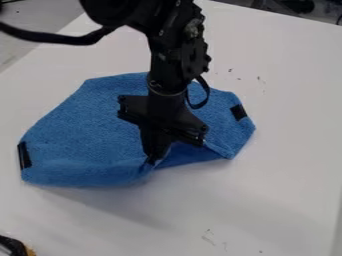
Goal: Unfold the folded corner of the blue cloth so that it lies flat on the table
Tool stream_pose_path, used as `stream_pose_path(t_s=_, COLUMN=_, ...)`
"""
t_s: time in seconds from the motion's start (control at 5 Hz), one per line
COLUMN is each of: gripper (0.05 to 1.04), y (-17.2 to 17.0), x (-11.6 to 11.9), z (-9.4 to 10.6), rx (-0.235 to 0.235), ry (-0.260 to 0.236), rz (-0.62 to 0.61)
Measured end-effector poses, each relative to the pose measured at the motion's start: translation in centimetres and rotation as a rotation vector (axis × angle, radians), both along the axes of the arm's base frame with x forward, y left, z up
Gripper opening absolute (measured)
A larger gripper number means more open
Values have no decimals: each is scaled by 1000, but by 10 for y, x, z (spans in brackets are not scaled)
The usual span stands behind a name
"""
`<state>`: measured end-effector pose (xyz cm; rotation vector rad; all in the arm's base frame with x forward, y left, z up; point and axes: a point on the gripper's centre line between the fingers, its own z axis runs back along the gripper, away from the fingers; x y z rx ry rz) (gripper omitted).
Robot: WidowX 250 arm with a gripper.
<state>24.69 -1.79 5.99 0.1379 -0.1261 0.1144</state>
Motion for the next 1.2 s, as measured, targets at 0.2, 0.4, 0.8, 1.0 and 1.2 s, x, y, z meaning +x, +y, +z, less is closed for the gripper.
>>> stream_pose_path(t_s=0.2, gripper=85, y=-6, x=-21, z=-14, rx=-55, ry=34, rz=-10)
stream_pose_path(t_s=0.4, gripper=85, y=-7, x=-37, z=-30, rx=-118, ry=64, rz=-62)
stream_pose_path(t_s=0.8, gripper=300, y=-15, x=-60, z=-30, rx=-191, ry=62, rz=-200)
stream_pose_path(t_s=1.0, gripper=593, y=-22, x=-67, z=-25, rx=-212, ry=77, rz=-265)
stream_pose_path(t_s=1.2, gripper=893, y=-31, x=-72, z=-25, rx=-220, ry=94, rz=-277)
